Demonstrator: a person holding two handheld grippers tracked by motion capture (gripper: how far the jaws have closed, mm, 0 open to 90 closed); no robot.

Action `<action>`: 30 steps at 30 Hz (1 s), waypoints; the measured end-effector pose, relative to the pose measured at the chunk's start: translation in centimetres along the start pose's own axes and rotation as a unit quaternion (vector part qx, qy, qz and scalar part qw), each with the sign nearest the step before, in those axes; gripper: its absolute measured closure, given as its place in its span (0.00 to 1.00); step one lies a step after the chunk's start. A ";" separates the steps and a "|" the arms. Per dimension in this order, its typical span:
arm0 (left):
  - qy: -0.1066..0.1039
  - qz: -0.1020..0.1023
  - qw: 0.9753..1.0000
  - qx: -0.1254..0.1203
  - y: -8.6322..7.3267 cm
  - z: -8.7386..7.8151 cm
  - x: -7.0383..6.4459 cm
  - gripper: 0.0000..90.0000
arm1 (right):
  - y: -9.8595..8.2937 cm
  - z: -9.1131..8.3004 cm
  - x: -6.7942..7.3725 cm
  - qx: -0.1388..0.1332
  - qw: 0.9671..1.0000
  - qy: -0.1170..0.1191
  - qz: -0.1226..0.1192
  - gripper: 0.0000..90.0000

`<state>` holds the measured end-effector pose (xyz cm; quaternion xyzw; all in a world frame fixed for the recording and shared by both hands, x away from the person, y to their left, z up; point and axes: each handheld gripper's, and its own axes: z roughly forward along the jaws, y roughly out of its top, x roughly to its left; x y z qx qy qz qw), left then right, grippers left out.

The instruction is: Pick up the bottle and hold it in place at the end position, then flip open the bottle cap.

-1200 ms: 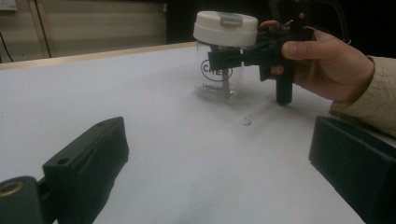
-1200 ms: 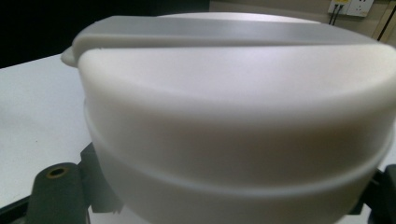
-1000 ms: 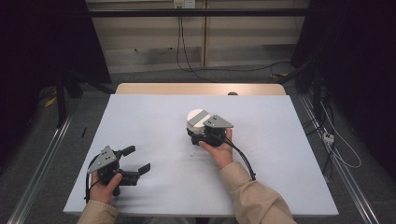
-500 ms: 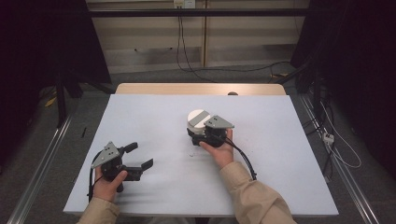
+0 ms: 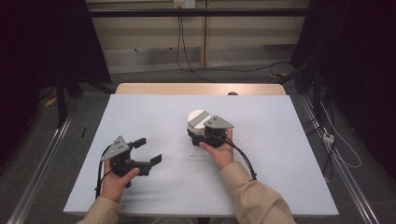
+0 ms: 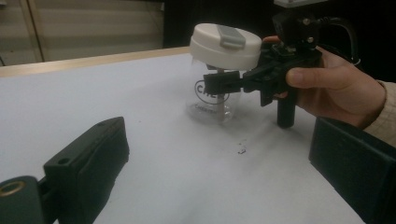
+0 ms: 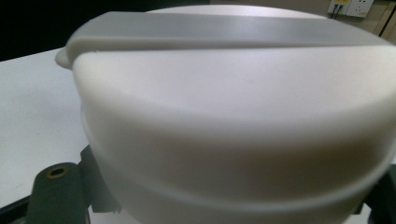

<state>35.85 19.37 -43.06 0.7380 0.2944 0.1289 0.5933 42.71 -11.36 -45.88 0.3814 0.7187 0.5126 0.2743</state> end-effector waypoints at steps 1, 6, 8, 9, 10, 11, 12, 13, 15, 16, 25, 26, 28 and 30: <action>-0.004 0.001 1.000 0.000 0.1 0.3 -0.1 0.05 | 0.0 0.0 0.0 0.000 1.000 0.000 0.000 0.20; -0.016 0.007 1.000 0.009 0.6 1.5 -0.6 0.06 | 0.0 0.0 0.0 0.002 1.000 -0.001 -0.002 0.20; -0.022 0.009 1.000 0.008 0.8 1.8 -0.8 0.06 | 0.0 0.0 0.0 0.002 1.000 -0.001 -0.001 0.20; -0.022 0.009 1.000 0.007 0.9 1.9 -0.9 0.06 | 0.0 0.0 0.0 0.002 1.000 -0.001 -0.002 0.20; -0.024 0.009 1.000 0.007 1.0 2.1 -1.0 0.06 | 0.0 0.0 0.1 0.002 1.000 -0.002 -0.003 0.20; -0.024 0.010 1.000 0.007 1.1 2.2 -1.0 0.06 | 0.1 0.0 0.1 0.003 1.000 -0.003 -0.003 0.20; -0.030 0.010 0.999 0.008 1.2 2.4 -1.0 0.06 | 0.1 0.0 0.1 0.003 1.000 -0.003 -0.003 0.20; -0.027 0.011 1.000 0.010 1.3 2.5 -1.1 0.06 | 0.0 0.0 0.1 0.002 1.000 -0.003 -0.003 0.20; -0.025 0.012 1.000 0.010 1.4 2.7 -1.2 0.07 | 0.0 -0.1 0.1 0.002 1.000 -0.001 -0.005 0.20; -0.027 0.010 1.000 0.010 1.5 2.9 -1.2 0.07 | 0.0 -0.1 0.1 0.003 1.000 -0.001 -0.004 0.20; -0.011 0.008 1.000 0.010 2.6 3.7 -1.1 0.11 | 0.0 0.1 -0.1 0.003 1.000 -0.001 0.003 0.20; -0.008 0.007 1.000 0.011 2.7 3.7 -1.1 0.12 | 0.0 0.1 -0.1 0.002 1.000 0.000 0.003 0.20; -0.007 0.006 1.000 0.013 2.9 3.9 -1.1 0.14 | 0.0 0.1 -0.1 0.002 1.000 0.001 0.002 0.20; -0.003 0.009 1.000 0.017 3.1 4.1 -1.1 0.18 | 0.0 0.1 -0.1 0.003 1.000 0.000 0.002 0.20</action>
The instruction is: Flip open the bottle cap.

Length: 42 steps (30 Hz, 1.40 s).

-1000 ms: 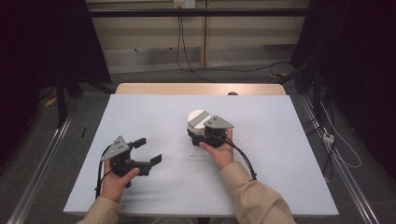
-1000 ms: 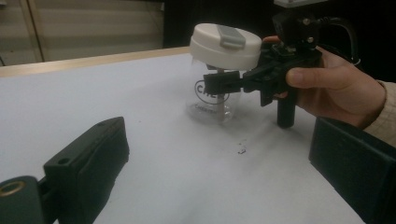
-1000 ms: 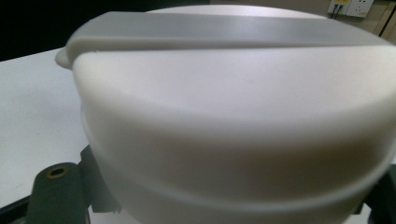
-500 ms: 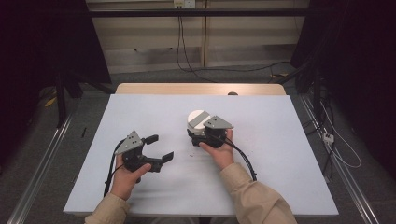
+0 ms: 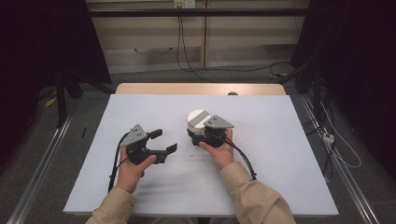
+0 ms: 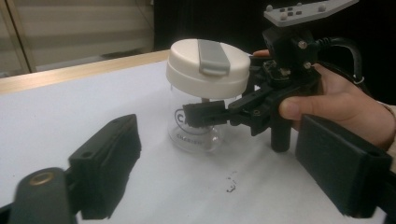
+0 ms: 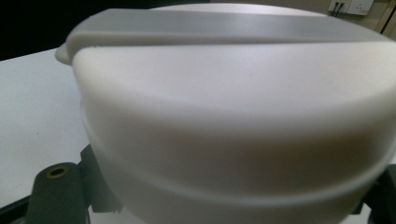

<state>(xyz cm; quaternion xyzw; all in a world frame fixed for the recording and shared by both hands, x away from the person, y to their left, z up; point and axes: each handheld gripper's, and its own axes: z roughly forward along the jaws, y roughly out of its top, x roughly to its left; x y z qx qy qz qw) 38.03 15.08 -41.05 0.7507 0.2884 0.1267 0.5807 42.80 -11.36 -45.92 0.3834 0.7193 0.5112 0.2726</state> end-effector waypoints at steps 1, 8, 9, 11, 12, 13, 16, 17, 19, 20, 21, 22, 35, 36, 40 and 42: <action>-0.001 -0.003 1.000 -0.001 0.1 0.1 0.0 0.19 | 0.0 0.0 0.0 0.000 1.000 0.000 0.000 0.20; -0.009 -0.009 1.000 0.009 0.5 1.0 0.1 0.34 | 0.0 -0.1 0.0 0.000 1.000 0.000 -0.002 0.20; -0.010 -0.008 1.000 0.010 0.6 1.1 0.1 0.36 | 0.0 -0.1 0.0 0.001 1.000 0.000 -0.002 0.20; -0.010 -0.005 1.000 0.014 0.8 1.4 0.0 0.39 | 0.0 -0.1 0.1 0.001 1.000 -0.001 -0.004 0.20; -0.010 -0.004 1.000 0.013 0.9 1.5 0.0 0.40 | 0.0 -0.1 0.1 0.000 1.000 -0.001 -0.005 0.20; -0.011 -0.002 1.000 0.014 0.9 1.7 0.0 0.42 | 0.0 -0.1 0.1 0.001 1.000 -0.001 -0.004 0.20; -0.015 -0.005 1.000 0.020 1.2 2.0 -0.1 0.48 | 0.0 -0.1 0.1 0.002 1.000 -0.002 -0.007 0.20; -0.016 -0.004 1.000 0.021 1.2 2.2 -0.2 0.49 | 0.0 -0.1 0.2 0.002 1.000 -0.002 -0.008 0.20; -0.022 -0.006 1.000 0.021 1.3 2.4 -0.2 0.52 | 0.0 -0.1 0.1 0.002 1.000 -0.002 -0.007 0.20; -0.021 -0.009 1.000 0.022 1.4 2.5 -0.2 0.54 | 0.0 -0.1 0.1 0.002 1.000 -0.002 -0.007 0.20; -0.022 -0.008 0.999 0.024 1.4 2.6 -0.2 0.55 | 0.0 -0.1 0.1 0.001 1.000 -0.001 -0.006 0.20; -0.026 -0.008 0.999 0.024 1.5 2.8 -0.2 0.57 | 0.0 -0.1 0.1 0.001 1.000 -0.001 -0.006 0.20; -0.040 -0.014 0.998 0.040 2.3 4.5 -0.6 0.87 | 0.0 0.0 0.1 0.002 1.000 -0.002 -0.006 0.20; -0.041 -0.016 0.998 0.042 2.4 4.7 -0.6 0.89 | 0.0 0.0 0.1 0.002 1.000 -0.001 -0.005 0.20; -0.043 -0.025 0.998 0.044 2.6 5.5 -0.6 0.97 | -0.1 0.0 0.1 0.002 1.000 -0.001 -0.005 0.20; -0.039 -0.024 0.998 0.051 2.7 5.8 -0.6 1.00 | -0.1 0.0 0.1 0.002 1.000 -0.001 -0.005 0.20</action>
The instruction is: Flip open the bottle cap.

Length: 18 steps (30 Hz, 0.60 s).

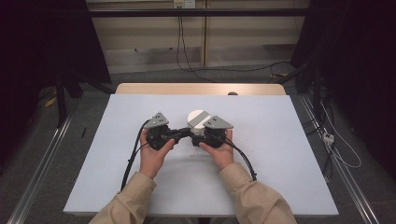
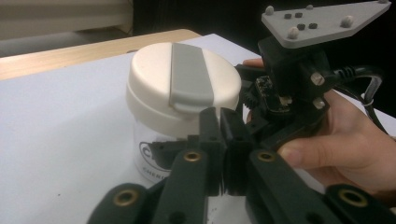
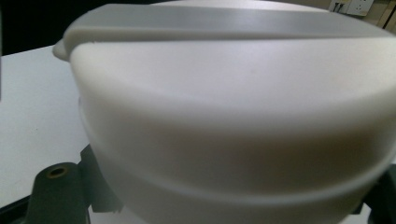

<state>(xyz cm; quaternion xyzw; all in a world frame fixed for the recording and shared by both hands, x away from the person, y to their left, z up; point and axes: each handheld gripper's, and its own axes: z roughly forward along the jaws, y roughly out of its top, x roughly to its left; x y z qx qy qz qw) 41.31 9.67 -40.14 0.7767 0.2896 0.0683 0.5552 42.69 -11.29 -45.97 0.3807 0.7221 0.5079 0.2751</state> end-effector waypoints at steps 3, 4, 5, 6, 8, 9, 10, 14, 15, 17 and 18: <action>0.003 -0.002 1.000 0.012 0.1 0.3 -0.1 1.00 | 0.0 0.0 0.0 0.000 1.000 0.000 -0.001 0.20; 0.003 -0.001 1.000 0.014 0.0 0.3 -0.1 1.00 | 0.0 0.0 0.0 0.001 1.000 -0.001 -0.001 0.20; 0.003 0.001 1.000 0.020 0.0 0.3 -0.1 1.00 | 0.0 0.0 0.0 0.000 1.000 -0.001 -0.001 0.20; 0.007 0.002 1.000 0.022 0.0 0.2 -0.2 1.00 | 0.0 0.0 0.0 0.001 1.000 0.000 -0.002 0.20; 0.012 0.001 1.000 0.026 -0.1 0.2 -0.1 1.00 | 0.0 0.0 0.0 0.001 1.000 0.000 0.000 0.20; 0.014 0.001 1.000 0.027 -0.1 0.2 0.0 1.00 | 0.0 0.0 0.0 0.001 1.000 0.000 -0.001 0.20; 0.016 0.000 0.999 0.028 -0.1 0.3 0.0 1.00 | 0.0 0.0 0.0 0.002 1.000 -0.001 -0.002 0.20; 0.024 -0.001 0.999 0.030 -0.2 0.4 0.2 1.00 | 0.0 0.0 0.0 0.001 1.000 0.000 -0.002 0.20; 0.025 -0.002 0.999 0.030 -0.1 0.4 0.3 1.00 | 0.0 0.0 0.0 0.001 1.000 -0.001 -0.002 0.20; 0.030 -0.002 0.999 0.029 -0.2 0.5 0.3 1.00 | 0.0 0.0 0.0 0.002 1.000 0.000 -0.001 0.20; 0.031 -0.003 0.999 0.032 -0.2 0.6 0.4 1.00 | 0.0 0.0 0.0 0.002 1.000 0.000 -0.001 0.20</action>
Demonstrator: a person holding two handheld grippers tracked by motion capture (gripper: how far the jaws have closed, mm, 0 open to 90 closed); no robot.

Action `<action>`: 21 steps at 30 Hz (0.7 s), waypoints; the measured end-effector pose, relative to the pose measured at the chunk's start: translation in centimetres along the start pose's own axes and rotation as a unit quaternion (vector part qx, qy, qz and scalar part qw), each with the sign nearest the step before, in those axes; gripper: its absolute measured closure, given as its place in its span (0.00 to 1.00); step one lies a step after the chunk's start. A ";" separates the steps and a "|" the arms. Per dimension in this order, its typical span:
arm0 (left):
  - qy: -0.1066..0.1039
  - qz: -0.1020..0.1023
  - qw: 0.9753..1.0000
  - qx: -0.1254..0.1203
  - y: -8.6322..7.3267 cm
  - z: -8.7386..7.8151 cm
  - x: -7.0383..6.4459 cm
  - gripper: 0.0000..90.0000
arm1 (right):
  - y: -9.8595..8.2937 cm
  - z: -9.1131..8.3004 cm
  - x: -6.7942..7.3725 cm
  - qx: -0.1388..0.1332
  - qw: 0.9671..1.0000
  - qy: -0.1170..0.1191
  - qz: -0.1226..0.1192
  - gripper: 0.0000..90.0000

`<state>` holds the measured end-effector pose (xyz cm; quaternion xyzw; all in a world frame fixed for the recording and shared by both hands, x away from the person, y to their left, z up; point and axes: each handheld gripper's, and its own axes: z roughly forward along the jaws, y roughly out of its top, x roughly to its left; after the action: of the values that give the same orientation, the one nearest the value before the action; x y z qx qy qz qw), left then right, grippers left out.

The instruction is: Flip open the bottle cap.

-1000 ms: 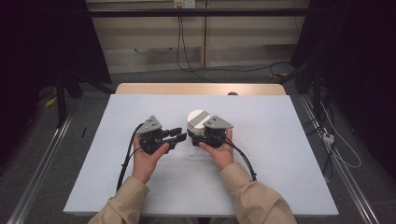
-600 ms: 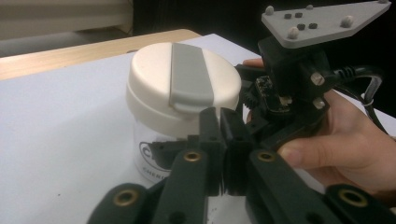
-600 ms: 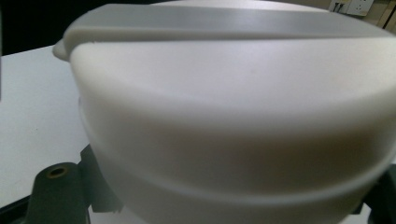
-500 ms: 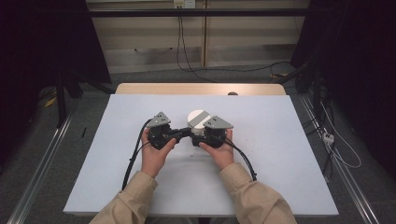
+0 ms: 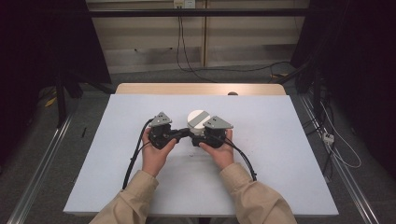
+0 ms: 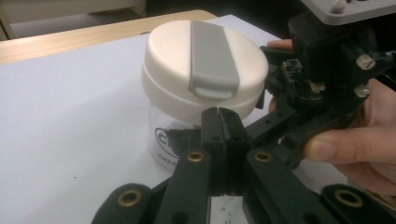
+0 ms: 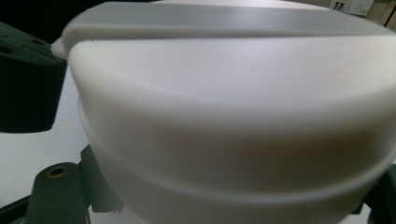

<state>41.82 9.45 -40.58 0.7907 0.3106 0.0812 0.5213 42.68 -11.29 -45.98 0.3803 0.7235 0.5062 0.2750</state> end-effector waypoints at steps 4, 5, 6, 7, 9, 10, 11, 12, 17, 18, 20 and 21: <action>0.004 -0.003 1.000 -0.003 0.0 0.0 0.1 1.00 | 0.0 0.0 0.0 0.000 1.000 0.000 0.000 0.20; 0.005 -0.002 1.000 -0.002 0.1 -0.1 0.1 1.00 | 0.0 0.0 0.0 0.000 1.000 0.000 0.001 0.20; 0.006 -0.003 1.000 -0.001 0.2 0.0 0.1 1.00 | 0.0 0.0 0.0 0.000 1.000 0.000 0.001 0.20; 0.007 -0.002 1.000 -0.003 0.2 0.0 0.1 1.00 | 0.0 0.0 0.0 0.000 1.000 0.000 0.000 0.20; 0.008 0.000 1.000 0.001 0.3 0.1 0.1 1.00 | 0.0 0.0 0.0 0.000 1.000 0.000 0.001 0.20; 0.008 -0.001 1.000 -0.001 0.3 0.1 0.1 1.00 | 0.0 0.0 0.0 0.000 1.000 0.000 0.001 0.20; 0.008 -0.002 1.000 -0.002 0.3 0.2 0.1 1.00 | 0.0 0.0 0.0 0.001 1.000 0.000 0.000 0.20; 0.010 0.000 1.000 -0.001 0.4 0.2 0.1 1.00 | 0.0 0.0 0.0 0.001 1.000 0.000 0.000 0.20; 0.009 -0.001 1.000 -0.003 0.6 0.3 0.0 1.00 | -0.1 0.0 0.0 0.001 1.000 0.000 0.003 0.20; 0.008 -0.001 1.000 -0.003 0.6 0.3 0.0 1.00 | -0.1 0.0 0.0 0.001 1.000 0.000 0.003 0.20; 0.008 0.000 1.000 -0.003 0.8 0.3 0.0 1.00 | -0.1 0.0 0.0 0.000 1.000 0.000 0.002 0.20; 0.008 0.000 1.000 -0.003 0.8 0.3 0.0 1.00 | -0.1 0.1 0.0 0.000 1.000 0.000 0.002 0.20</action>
<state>42.27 8.98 -39.96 0.7883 0.3142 0.0888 0.5214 42.72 -11.31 -46.07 0.3818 0.7229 0.5066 0.2738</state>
